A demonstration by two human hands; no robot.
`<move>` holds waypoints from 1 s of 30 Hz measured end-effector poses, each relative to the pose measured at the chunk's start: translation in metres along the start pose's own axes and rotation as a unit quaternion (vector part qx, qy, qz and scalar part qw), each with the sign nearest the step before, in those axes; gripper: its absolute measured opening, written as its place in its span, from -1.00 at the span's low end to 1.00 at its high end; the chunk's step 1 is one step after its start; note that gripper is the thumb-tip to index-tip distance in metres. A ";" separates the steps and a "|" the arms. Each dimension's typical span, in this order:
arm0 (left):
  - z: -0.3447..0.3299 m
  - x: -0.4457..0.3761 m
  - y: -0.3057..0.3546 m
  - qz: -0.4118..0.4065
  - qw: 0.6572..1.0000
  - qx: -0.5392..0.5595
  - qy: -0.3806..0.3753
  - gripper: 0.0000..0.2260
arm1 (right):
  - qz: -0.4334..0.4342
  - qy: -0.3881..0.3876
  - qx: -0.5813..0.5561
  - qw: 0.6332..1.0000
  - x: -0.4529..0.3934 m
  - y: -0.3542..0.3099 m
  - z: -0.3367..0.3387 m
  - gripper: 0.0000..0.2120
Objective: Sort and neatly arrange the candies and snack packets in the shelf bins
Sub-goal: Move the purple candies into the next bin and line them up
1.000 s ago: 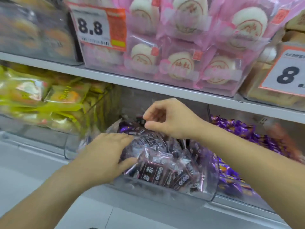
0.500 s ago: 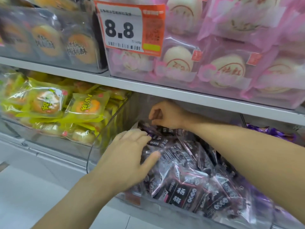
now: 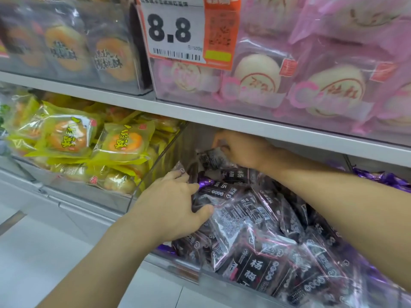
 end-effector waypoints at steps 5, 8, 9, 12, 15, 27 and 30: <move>0.004 0.001 -0.005 -0.005 0.997 0.072 -0.002 -0.40 | 0.051 -0.098 0.155 0.982 -0.007 -0.016 -0.015 -0.85; 0.006 0.002 -0.008 -0.007 0.995 0.098 -0.007 -0.40 | 0.046 -0.132 0.079 0.987 -0.009 -0.021 -0.017 -0.71; 0.005 0.002 -0.008 -0.009 0.995 0.102 -0.010 -0.39 | 0.043 -0.140 0.075 0.986 -0.012 -0.020 -0.019 -0.66; 0.005 0.001 -0.009 -0.016 0.993 0.113 -0.017 -0.38 | 0.030 -0.175 0.114 0.977 -0.019 -0.018 -0.027 -0.70; 0.003 0.001 -0.010 -0.017 0.992 0.121 -0.030 -0.37 | 0.010 -0.167 0.129 0.977 -0.025 -0.014 -0.036 -0.78; 0.001 0.003 -0.007 -0.026 0.990 0.138 0.006 -0.50 | -0.046 -0.128 0.095 0.986 -0.027 -0.019 -0.042 -0.76; 0.002 0.003 -0.009 -0.016 0.987 0.154 0.030 -0.48 | -0.051 -0.144 0.044 0.987 -0.008 -0.023 -0.024 -0.63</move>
Point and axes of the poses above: each hand's wrist, its own x-axis away from the middle knuckle, its own z-axis out of the back of the hand, y = z × x, the point moved 1 cm from there along -x, towards the middle knuckle, and after that the axes turned 15 degrees about -y, right-handed, at the moved point
